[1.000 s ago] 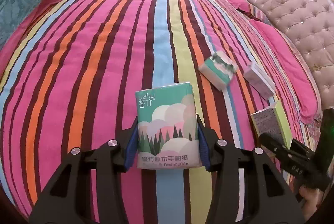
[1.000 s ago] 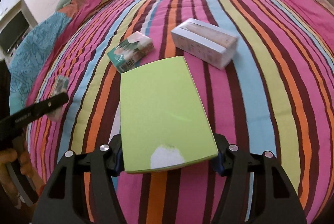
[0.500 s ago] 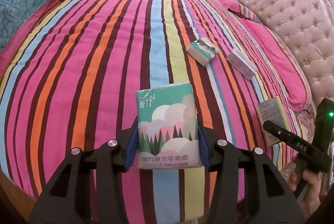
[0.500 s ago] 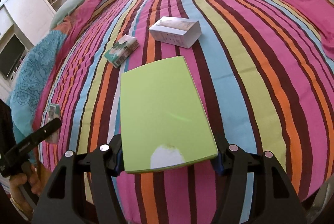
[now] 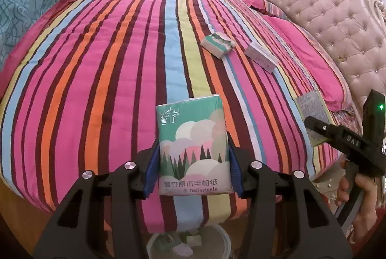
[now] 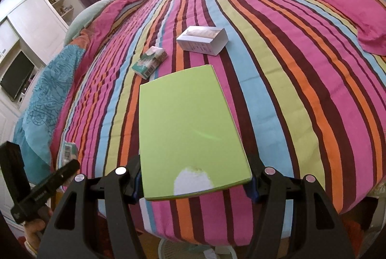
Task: Collect trash
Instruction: 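Carry the tissue pack and lime-green box over the wastebasket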
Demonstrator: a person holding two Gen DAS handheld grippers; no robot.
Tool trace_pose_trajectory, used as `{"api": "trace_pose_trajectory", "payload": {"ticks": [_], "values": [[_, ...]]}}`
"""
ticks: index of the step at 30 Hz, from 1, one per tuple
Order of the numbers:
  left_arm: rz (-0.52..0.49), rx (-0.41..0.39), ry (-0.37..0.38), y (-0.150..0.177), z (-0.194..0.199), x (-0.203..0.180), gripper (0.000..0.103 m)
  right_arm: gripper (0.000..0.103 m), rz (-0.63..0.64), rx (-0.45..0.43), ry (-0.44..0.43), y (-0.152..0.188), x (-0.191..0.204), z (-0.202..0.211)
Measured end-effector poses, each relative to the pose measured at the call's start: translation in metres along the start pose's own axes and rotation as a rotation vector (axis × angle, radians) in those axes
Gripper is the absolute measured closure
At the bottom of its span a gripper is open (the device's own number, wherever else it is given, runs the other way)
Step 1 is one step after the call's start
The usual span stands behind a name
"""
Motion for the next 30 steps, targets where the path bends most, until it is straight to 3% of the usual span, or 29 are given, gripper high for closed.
{"api": "trace_pose_trajectory", "payload": {"ticks": [13, 30], "values": [[-0.048, 0.04, 0.045, 0.048, 0.015, -0.014, 0.055, 0.043, 0.02, -0.02, -0.023, 0.019, 0.006, 0.023], [-0.142, 0.156, 0.07, 0.114, 0.028, -0.023, 0.055, 0.043, 0.099, 0.054, -0.075, 0.085, 0.031, 0.05]]}}
Point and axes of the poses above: each gripper's, at about its wrist camera, not at the fingertips, and z roughly against the way its jaws point, x to its left, y to its underside, the point moved 3 cm from there along -z, roughly the way its jaws point, and after that the axes turned 3 degrees about y, right-handed, at the moved point
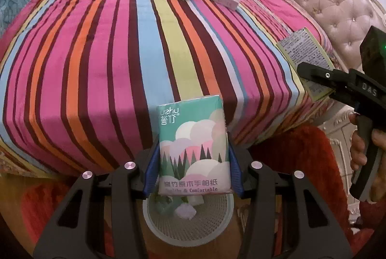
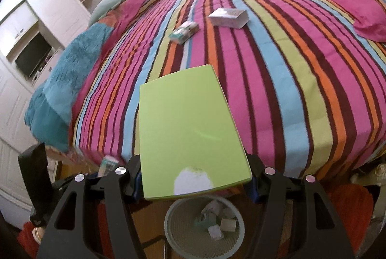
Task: Collect trash
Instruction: 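Carry the tissue pack and lime-green box over the wastebasket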
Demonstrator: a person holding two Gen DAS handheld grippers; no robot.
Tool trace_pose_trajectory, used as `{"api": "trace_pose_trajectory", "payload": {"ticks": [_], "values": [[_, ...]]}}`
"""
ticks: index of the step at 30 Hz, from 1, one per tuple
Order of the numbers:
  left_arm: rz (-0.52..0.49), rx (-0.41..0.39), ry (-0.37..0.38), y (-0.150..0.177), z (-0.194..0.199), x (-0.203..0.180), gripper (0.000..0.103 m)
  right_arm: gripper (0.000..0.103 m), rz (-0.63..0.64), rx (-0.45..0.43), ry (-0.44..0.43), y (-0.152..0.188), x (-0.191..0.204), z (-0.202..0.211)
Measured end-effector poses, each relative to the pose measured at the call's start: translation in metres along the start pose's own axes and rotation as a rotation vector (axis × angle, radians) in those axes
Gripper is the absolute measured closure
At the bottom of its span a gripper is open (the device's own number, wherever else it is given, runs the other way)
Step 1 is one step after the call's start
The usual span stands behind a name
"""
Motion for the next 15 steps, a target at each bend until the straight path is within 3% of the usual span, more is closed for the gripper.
{"api": "trace_pose_trajectory", "payload": {"ticks": [15], "values": [[-0.066, 0.167, -0.01, 0.045, -0.029, -0.011, 0.055, 0.043, 0.002, 0.206, 0.058, 0.076, -0.001, -0.032]]}}
Point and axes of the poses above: each gripper's, at about its wrist camera, not at the fingertips, and z roughly against the way its jaws point, x to its left, y to its underside, the point moved 3 cm from there along -z, roughly the way its jaws point, and after that the axes turned 3 degrees about y, right-handed, at the moved point
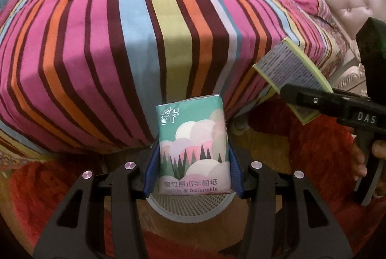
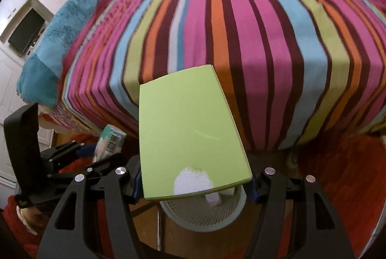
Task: Collect trash
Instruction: 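Carry the tissue pack and lime-green box over the wastebasket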
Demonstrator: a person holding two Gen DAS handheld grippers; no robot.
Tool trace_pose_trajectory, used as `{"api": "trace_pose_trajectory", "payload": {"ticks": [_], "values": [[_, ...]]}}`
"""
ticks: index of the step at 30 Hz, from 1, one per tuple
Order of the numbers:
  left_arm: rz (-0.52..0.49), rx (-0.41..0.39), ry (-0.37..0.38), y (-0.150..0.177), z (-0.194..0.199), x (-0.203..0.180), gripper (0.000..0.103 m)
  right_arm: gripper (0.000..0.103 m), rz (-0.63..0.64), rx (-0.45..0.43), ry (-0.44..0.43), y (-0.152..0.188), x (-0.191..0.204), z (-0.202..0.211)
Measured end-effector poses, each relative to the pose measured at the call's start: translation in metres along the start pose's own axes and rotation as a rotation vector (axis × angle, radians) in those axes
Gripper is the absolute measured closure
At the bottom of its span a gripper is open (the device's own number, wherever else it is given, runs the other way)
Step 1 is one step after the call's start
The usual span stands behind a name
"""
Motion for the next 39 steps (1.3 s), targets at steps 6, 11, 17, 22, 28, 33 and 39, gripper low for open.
{"api": "trace_pose_trajectory", "payload": {"ticks": [6, 11, 17, 22, 28, 33, 39], "values": [[0.0, 0.061, -0.011, 0.008, -0.013, -0.001, 0.055, 0.043, -0.02, 0.102, 0.021, 0.016, -0.003, -0.021], [0.015, 0.151, -0.014, 0.016, -0.029, 0.0, 0.055, 0.043, -0.04, 0.188, 0.029, 0.027, -0.005, -0.038], [0.036, 0.234, -0.016, 0.024, -0.044, 0.005, 0.055, 0.043, -0.073, 0.283, 0.017, 0.036, -0.01, -0.056], [0.059, 0.298, -0.01, 0.026, -0.059, 0.005, 0.055, 0.043, -0.109, 0.357, -0.008, 0.044, -0.013, -0.071], [0.077, 0.382, 0.014, 0.035, -0.077, 0.009, 0.055, 0.043, -0.175, 0.443, -0.028, 0.05, -0.022, -0.088], [0.07, 0.432, 0.011, 0.041, -0.087, 0.008, 0.055, 0.043, -0.229, 0.489, -0.024, 0.054, -0.028, -0.101], [0.054, 0.493, 0.005, 0.048, -0.097, 0.005, 0.055, 0.043, -0.246, 0.525, -0.009, 0.054, -0.022, -0.116]]}}
Point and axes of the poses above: each gripper's, at about its wrist camera, not at the fingertips, and z roughly against the way its jaws point, x to its left, y to its underside, the point moved 3 cm from there along -z, roughly the way its jaws point, and after that the axes turned 3 degrees about y, right-handed, at the moved point
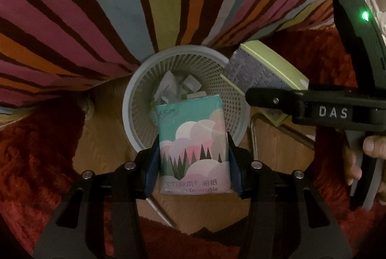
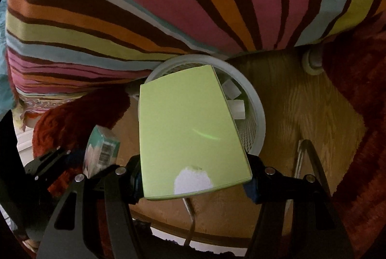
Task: Collect trash
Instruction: 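Carry the tissue pack and lime-green box over the wastebasket, then open both tools to drop the tissue pack and lime-green box into the wastebasket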
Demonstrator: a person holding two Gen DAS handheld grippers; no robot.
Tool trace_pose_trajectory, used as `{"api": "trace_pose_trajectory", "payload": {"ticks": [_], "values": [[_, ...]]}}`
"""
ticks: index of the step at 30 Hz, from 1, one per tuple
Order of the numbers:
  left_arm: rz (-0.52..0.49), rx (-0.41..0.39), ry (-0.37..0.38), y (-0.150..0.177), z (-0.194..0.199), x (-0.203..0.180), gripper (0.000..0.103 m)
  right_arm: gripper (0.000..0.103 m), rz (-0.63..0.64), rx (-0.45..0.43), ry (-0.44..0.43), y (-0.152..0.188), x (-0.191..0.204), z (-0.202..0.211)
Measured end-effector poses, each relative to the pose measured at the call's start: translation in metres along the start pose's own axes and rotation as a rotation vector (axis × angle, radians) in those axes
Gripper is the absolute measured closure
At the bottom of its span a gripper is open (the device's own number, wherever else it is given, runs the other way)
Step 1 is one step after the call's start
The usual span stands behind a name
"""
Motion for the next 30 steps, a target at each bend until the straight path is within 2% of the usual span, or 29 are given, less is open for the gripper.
{"api": "trace_pose_trajectory", "payload": {"ticks": [16, 21, 26, 27, 30], "values": [[0.028, 0.13, -0.017, 0.0, -0.024, 0.012, 0.055, 0.043, -0.068, 0.082, -0.003, -0.012, -0.009, -0.034], [0.031, 0.164, -0.013, -0.004, -0.034, 0.013, 0.055, 0.046, -0.08, 0.129, -0.004, -0.013, -0.009, -0.049], [0.035, 0.233, -0.012, -0.009, -0.052, 0.013, 0.053, 0.047, -0.081, 0.148, -0.014, -0.016, -0.008, -0.061], [0.037, 0.248, -0.009, -0.01, -0.055, 0.012, 0.052, 0.047, -0.081, 0.149, -0.016, -0.016, -0.007, -0.062], [0.061, 0.269, -0.019, -0.011, -0.062, 0.014, 0.027, 0.042, -0.091, 0.144, -0.004, -0.017, -0.009, -0.062]]}}
Point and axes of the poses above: each gripper's, at about its wrist camera, not at the fingertips, and z roughly against the way its jaws point, x to its left, y to its underside, the point moved 3 cm from there along -z, roughly the way its jaws point, and after that the axes turned 3 degrees about y, right-handed, at the moved point
